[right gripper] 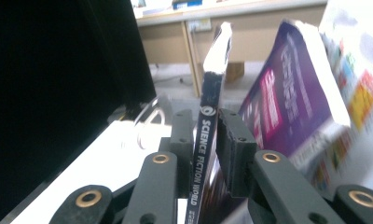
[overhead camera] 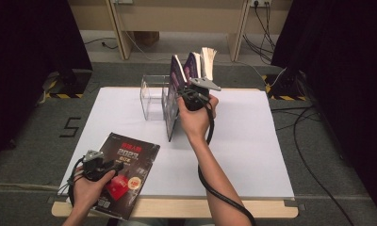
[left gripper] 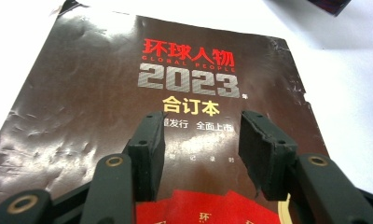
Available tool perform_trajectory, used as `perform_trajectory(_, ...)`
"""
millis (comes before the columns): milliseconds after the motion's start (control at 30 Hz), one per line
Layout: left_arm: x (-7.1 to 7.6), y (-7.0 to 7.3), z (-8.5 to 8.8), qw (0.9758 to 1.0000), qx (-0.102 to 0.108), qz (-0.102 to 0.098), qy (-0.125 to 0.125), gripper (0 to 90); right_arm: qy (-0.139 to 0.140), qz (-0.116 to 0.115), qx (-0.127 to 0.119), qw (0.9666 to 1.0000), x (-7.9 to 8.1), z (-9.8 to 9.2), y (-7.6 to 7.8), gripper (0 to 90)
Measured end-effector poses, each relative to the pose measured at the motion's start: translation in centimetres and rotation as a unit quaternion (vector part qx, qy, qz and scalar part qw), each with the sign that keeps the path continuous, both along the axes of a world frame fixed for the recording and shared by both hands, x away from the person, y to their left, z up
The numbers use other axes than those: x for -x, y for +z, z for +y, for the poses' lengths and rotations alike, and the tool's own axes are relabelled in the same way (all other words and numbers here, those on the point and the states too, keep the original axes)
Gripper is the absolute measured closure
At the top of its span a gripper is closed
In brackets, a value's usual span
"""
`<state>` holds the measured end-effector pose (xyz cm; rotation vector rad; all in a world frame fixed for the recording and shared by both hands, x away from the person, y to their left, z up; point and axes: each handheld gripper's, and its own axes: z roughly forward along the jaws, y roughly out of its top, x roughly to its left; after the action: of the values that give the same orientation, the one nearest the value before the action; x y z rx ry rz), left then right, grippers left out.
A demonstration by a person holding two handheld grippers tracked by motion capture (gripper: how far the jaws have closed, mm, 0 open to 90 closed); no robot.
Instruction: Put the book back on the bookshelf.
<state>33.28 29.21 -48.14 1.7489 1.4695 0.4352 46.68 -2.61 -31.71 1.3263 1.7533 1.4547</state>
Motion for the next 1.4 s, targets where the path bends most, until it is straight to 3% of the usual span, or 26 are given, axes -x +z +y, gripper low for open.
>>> perform_trajectory(300, 0.2, 0.2, -0.1, 1.0, 0.003, -0.001, -0.002, 50.3, 0.006, 0.055, 0.009, 0.9984, 1.5, -1.7, -0.6, 76.3)
perform_trajectory(600, 0.2, 0.2, -0.2, 1.0, 0.004, 0.0, -0.002, 50.2, 0.014, 0.075, 0.005, 0.9971, 2.2, -2.8, -0.6, 70.5)
perform_trajectory(867, 0.3, 0.2, -0.2, 1.0, 0.005, 0.001, -0.003, 50.2, 0.012, 0.104, 0.006, 0.9945, 1.8, -3.6, 0.2, 73.2)
perform_trajectory(1000, 0.2, 0.3, -0.1, 1.0, 0.007, 0.0, -0.001, 50.2, 0.022, 0.119, -0.01, 0.9926, 1.3, -3.9, 0.4, 73.0)
perform_trajectory(1267, 0.3, 0.2, -0.2, 1.0, 0.006, 0.0, -0.003, 50.3, 0.001, 0.126, 0.0, 0.9921, 1.3, -3.4, 0.2, 72.4)
perform_trajectory(1400, 0.3, 0.2, -0.2, 1.0, 0.002, 0.0, -0.007, 50.2, -0.007, 0.15, -0.013, 0.9885, 0.7, -3.3, -0.1, 75.6)
